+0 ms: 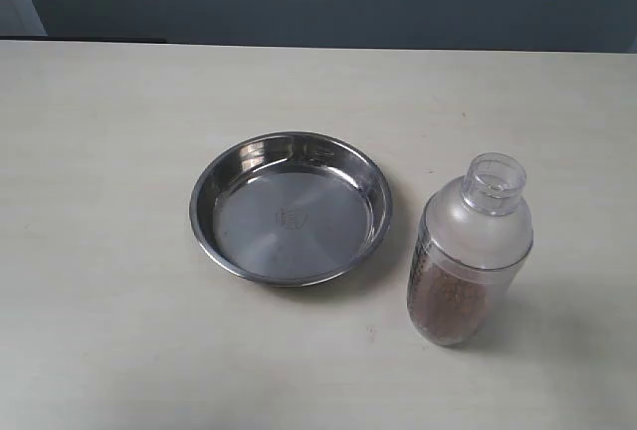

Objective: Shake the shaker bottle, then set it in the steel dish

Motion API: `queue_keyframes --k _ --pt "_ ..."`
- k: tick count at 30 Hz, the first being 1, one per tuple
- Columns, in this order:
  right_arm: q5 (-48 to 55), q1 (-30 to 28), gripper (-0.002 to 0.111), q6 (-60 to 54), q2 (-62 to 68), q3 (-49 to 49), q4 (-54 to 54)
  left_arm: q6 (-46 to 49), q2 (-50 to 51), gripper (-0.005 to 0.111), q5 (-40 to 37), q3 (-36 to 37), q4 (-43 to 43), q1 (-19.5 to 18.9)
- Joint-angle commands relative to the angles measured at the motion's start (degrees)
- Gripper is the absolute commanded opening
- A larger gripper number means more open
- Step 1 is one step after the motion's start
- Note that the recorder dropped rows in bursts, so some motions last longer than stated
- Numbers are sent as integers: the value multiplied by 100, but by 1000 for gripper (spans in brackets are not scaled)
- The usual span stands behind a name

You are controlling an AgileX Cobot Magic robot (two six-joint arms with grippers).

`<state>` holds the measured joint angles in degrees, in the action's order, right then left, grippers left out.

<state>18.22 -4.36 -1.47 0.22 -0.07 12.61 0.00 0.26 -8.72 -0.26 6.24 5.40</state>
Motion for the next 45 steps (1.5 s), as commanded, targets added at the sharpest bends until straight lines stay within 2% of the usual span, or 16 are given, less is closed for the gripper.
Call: queue_keyframes --k 1,9,25,29,31,32,35,37,39,41,43,45 --pt "-55 -21 -1 -2 -22 7 -5 0 -26 0 609 26 722 -15" --pt "-55 -21 -1 -2 -22 7 -5 0 -26 0 1035 26 961 -15" --pt "-55 -21 -1 -2 -22 7 -5 0 -26 0 946 26 1147 -15" --pt "-55 -21 -1 -2 -22 7 -5 -164 -26 0 1538 26 2039 -15" --pt "-55 -21 -1 -2 -22 7 -5 -558 -26 0 1872 26 2072 -15" --pt "-55 -21 -1 -2 -22 7 -5 -642 -26 0 1970 26 1938 -5" --pt "-55 -21 -1 -2 -22 7 -5 -1243 -26 0 2251 -241 748 88" --pt "-55 -21 -1 -2 -22 7 -5 -2096 249 0 2825 -413 -484 162" --pt "-55 -21 -1 -2 -22 7 -5 -3021 734 0 3496 -557 -1827 179" --pt "-55 -21 -1 -2 -22 7 -5 -3834 1346 0 3844 -769 -3021 179" --pt "-55 -21 -1 -2 -22 7 -5 -4335 2151 0 4194 -956 -3763 179" --pt "-55 -21 -1 -2 -22 7 -5 -4312 2964 0 4876 -1119 -4185 179"
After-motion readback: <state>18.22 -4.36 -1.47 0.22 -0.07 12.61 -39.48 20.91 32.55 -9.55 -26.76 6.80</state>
